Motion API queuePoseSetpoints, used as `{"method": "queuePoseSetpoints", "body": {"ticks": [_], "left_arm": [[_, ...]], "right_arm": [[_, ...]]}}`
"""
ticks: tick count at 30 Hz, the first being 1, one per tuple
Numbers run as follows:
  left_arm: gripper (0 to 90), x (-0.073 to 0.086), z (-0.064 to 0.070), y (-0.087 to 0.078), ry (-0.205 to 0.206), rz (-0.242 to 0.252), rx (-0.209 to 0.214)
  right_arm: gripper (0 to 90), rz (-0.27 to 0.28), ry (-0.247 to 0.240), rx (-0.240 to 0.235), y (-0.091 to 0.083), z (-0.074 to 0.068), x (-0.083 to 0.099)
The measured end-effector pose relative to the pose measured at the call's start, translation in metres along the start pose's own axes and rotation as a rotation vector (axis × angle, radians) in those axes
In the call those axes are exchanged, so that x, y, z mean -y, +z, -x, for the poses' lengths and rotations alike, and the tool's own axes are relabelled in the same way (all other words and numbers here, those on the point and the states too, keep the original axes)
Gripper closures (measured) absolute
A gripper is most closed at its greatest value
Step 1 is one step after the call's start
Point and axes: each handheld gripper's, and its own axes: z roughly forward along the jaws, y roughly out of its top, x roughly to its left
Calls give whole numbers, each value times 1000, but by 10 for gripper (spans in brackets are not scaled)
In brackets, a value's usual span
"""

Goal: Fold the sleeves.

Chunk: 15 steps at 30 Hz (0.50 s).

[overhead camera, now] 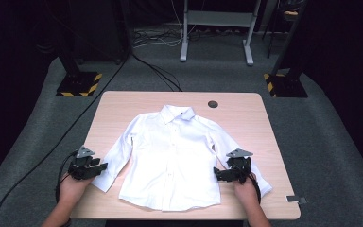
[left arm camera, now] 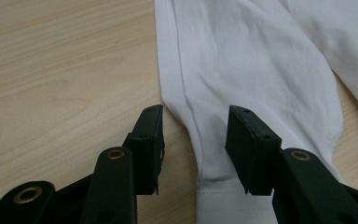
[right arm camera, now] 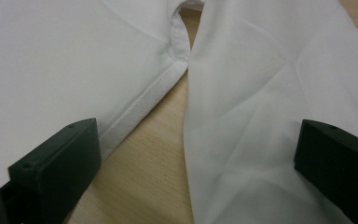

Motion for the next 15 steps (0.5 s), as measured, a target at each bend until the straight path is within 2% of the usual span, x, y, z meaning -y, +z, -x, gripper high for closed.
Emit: {"method": "queuePoseSetpoints", "body": {"ticks": [9,15], "left_arm": [[599,0,0,3,14,-11,-11],[649,1,0,3,8,-6,4]], "right_arm": [[0,0,0,0,0,0,0],[0,0,0,0,0,0,0]]}}
